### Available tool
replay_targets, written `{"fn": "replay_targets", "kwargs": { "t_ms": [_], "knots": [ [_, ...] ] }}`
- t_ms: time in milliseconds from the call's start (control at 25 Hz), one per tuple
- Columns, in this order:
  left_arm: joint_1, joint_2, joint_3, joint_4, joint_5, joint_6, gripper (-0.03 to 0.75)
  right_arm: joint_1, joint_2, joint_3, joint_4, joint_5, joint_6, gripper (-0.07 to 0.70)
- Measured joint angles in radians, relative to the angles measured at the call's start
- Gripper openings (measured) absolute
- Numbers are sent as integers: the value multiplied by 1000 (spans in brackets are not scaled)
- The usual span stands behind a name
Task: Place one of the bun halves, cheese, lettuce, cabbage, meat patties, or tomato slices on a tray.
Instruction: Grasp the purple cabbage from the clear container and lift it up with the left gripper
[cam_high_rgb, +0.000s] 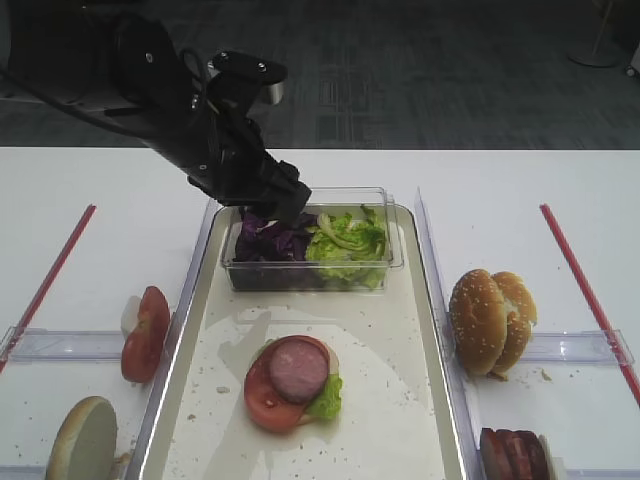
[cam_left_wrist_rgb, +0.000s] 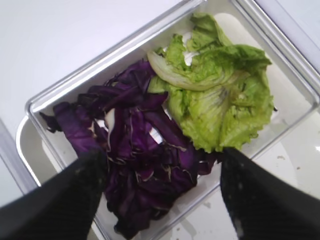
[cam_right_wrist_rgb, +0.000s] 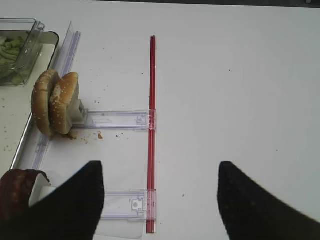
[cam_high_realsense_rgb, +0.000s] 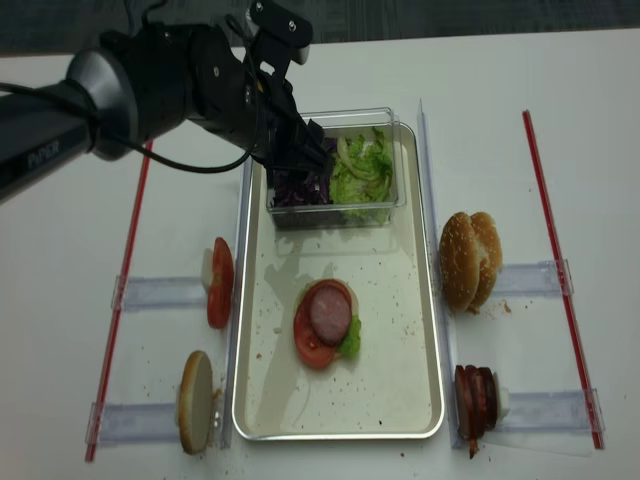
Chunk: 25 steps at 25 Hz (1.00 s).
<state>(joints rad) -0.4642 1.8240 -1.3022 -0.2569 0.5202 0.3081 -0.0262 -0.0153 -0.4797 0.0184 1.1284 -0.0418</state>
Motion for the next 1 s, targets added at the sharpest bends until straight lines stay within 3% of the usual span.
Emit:
{"fn": "replay_targets", "kwargs": {
  "t_ms": [240, 680, 880, 1000],
  "knots": [
    [0, 30, -22, 0, -17, 0, 451, 0, 0, 0, 0, 0, 0, 508],
    [2, 187, -223, 14, 130, 1, 424, 0, 0, 0, 0, 0, 0, 508],
    [40, 251, -326, 16, 250, -1, 421, 0, 0, 0, 0, 0, 0, 508],
    [58, 280, -353, 19, 284, -3, 420, 0, 0, 0, 0, 0, 0, 508]
  ]
}}
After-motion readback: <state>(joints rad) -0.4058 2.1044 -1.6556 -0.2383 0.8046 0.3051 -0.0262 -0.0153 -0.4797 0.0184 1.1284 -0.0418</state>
